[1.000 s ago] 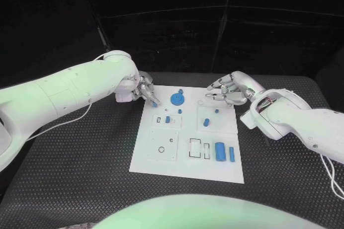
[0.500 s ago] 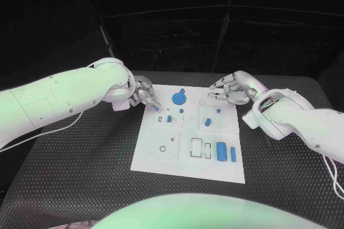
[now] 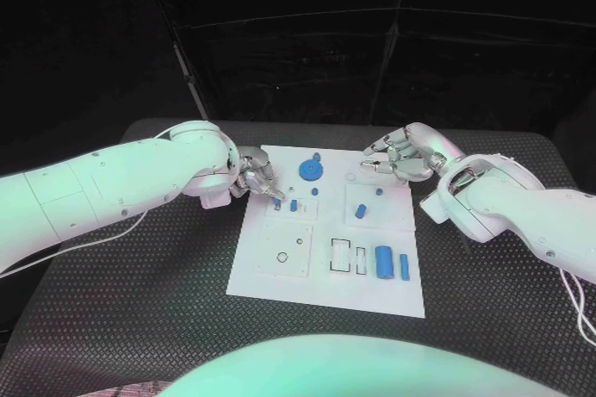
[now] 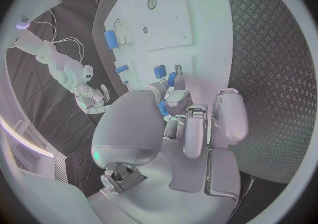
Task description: Assemble the parts on the task board
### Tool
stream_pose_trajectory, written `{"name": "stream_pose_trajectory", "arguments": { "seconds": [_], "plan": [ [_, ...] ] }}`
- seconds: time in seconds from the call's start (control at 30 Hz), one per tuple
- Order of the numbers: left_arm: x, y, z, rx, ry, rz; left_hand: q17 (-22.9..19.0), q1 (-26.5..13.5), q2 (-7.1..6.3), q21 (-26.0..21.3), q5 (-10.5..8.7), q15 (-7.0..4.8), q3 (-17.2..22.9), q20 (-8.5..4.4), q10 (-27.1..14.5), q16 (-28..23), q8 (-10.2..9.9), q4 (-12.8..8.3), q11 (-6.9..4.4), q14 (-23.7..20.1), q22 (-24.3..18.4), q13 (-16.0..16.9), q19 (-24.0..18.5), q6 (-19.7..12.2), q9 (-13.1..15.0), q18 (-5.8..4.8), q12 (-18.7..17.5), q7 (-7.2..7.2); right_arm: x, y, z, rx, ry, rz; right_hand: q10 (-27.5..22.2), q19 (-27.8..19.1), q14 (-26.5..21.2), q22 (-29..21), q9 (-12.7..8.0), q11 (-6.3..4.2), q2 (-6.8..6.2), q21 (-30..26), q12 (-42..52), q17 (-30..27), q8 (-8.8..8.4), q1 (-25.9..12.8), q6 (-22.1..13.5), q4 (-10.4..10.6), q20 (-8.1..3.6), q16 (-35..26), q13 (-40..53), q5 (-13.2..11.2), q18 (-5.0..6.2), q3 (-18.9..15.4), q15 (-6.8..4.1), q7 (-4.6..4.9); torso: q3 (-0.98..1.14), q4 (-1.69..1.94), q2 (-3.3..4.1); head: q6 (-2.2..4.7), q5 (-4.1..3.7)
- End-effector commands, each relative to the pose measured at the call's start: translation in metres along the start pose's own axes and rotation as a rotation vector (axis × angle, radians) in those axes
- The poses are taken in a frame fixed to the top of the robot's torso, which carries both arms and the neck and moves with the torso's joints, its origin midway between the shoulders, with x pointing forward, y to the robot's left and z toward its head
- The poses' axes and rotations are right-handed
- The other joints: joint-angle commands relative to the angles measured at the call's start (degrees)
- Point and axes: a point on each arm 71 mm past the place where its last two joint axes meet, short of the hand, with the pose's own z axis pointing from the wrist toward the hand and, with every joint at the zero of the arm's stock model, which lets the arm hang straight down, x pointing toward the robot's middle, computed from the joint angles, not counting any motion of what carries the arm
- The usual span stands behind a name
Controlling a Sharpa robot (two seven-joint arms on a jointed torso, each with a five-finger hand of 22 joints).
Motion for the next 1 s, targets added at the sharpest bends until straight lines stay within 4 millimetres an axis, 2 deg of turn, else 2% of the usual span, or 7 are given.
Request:
{"name": "stream_pose_trajectory", "arguments": {
  "seconds": [0.03,0.43,1.0],
  "plan": [
    [-0.0022,-0.0019,-0.0002,0.007,-0.040,0.040,15.1,0.0,-0.43,-0.2,0.36,-0.39,6.6,-0.14,0.4,0.2,0.3,-6.0,-0.03,6.1,0.1,-0.1,0.1,-0.2,0.0,0.73,-0.4,-0.02,0.0002,0.0018,0.0004,-0.011,0.006,-0.002,-0.1,-0.2,3.3,-0.1,0.0,-0.18,0.41,-0.2,-0.1,2.0,0.31,0.0,-0.1,0.1,0.04,-0.3,0.1,0.1,0.37,-0.3,-0.32,-0.01,0.07,0.01,0.06,-0.07,-0.09],
    [0.0019,-0.0027,0.0005,0.002,-0.009,0.078,15.1,-0.5,-1.16,-0.2,0.37,-0.39,8.4,-0.14,0.4,0.2,0.6,-6.6,-0.04,6.1,0.2,-0.2,0.1,-0.3,0.3,0.73,-0.5,-0.01,0.0000,0.0013,0.0004,-0.009,0.006,-0.002,-0.1,-0.2,3.3,-0.1,0.0,-0.18,0.41,-0.2,-0.1,2.0,0.31,0.0,-0.1,0.1,0.04,-0.3,0.1,0.1,0.37,-0.3,-0.32,-0.01,0.06,0.02,0.02,-0.52,-0.11],
    [0.0049,-0.0042,0.0004,0.002,0.020,0.102,15.1,-0.8,-1.67,-0.3,0.38,-0.37,9.5,-0.13,0.4,0.2,0.9,-7.0,-0.03,6.1,0.1,-0.5,0.1,-0.3,0.5,0.74,-0.7,0.01,0.0003,0.0012,0.0009,-0.009,0.007,-0.002,-0.1,-0.2,3.3,-0.2,0.0,-0.18,0.50,-0.3,-0.1,2.0,0.35,0.0,-0.1,0.1,0.03,-0.3,0.1,0.4,0.38,-0.4,-0.33,-0.01,0.05,0.02,0.03,-0.63,-0.05]
  ]
}}
